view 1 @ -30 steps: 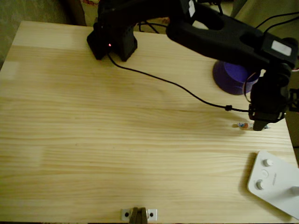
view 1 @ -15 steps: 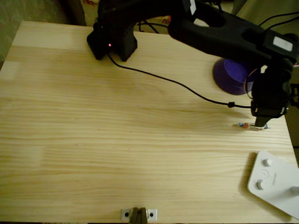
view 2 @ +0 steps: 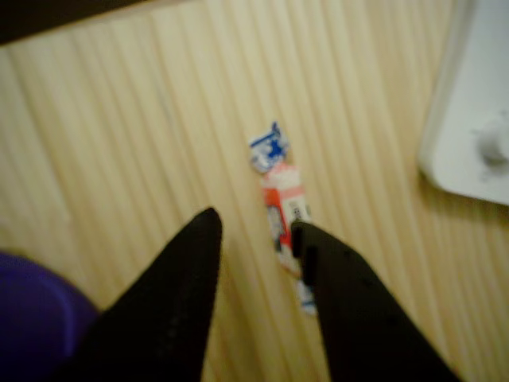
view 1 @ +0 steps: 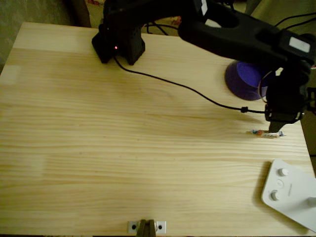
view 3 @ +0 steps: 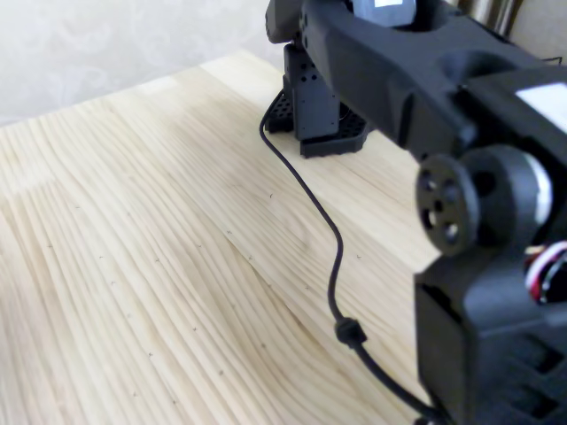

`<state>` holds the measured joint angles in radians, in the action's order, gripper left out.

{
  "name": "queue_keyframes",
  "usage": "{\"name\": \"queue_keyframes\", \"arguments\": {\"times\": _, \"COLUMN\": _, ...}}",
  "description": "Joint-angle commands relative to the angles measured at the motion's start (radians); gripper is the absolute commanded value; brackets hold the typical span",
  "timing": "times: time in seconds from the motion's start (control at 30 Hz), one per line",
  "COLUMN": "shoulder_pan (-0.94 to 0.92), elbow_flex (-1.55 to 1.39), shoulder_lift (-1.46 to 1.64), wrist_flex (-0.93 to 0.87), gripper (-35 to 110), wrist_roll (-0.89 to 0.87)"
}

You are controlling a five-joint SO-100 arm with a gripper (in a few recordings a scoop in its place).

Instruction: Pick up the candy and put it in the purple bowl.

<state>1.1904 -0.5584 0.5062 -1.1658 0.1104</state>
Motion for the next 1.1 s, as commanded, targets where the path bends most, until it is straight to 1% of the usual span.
{"name": "queue_keyframes", "arguments": {"times": 0.0, "shoulder_pan": 0.012, "elbow_flex": 0.548, "shoulder_lift": -0.121, "wrist_flex": -0.201, "gripper": 18, "wrist_roll": 0.008}}
{"name": "queue_keyframes", "arguments": {"times": 0.03, "shoulder_pan": 0.012, "elbow_flex": 0.672, "shoulder_lift": -0.186, "wrist_flex": -0.250, "gripper": 18, "wrist_roll": 0.014}}
{"name": "queue_keyframes", "arguments": {"times": 0.07, "shoulder_pan": 0.018, "elbow_flex": 0.695, "shoulder_lift": -0.201, "wrist_flex": -0.272, "gripper": 18, "wrist_roll": 0.021}}
{"name": "queue_keyframes", "arguments": {"times": 0.23, "shoulder_pan": -0.003, "elbow_flex": 0.692, "shoulder_lift": -0.216, "wrist_flex": -0.311, "gripper": 18, "wrist_roll": 0.000}}
{"name": "queue_keyframes", "arguments": {"times": 0.37, "shoulder_pan": -0.026, "elbow_flex": 0.744, "shoulder_lift": -0.212, "wrist_flex": -0.350, "gripper": 18, "wrist_roll": 0.009}}
{"name": "queue_keyframes", "arguments": {"times": 1.07, "shoulder_pan": -0.049, "elbow_flex": 0.744, "shoulder_lift": -0.176, "wrist_flex": -0.367, "gripper": 18, "wrist_roll": 0.020}}
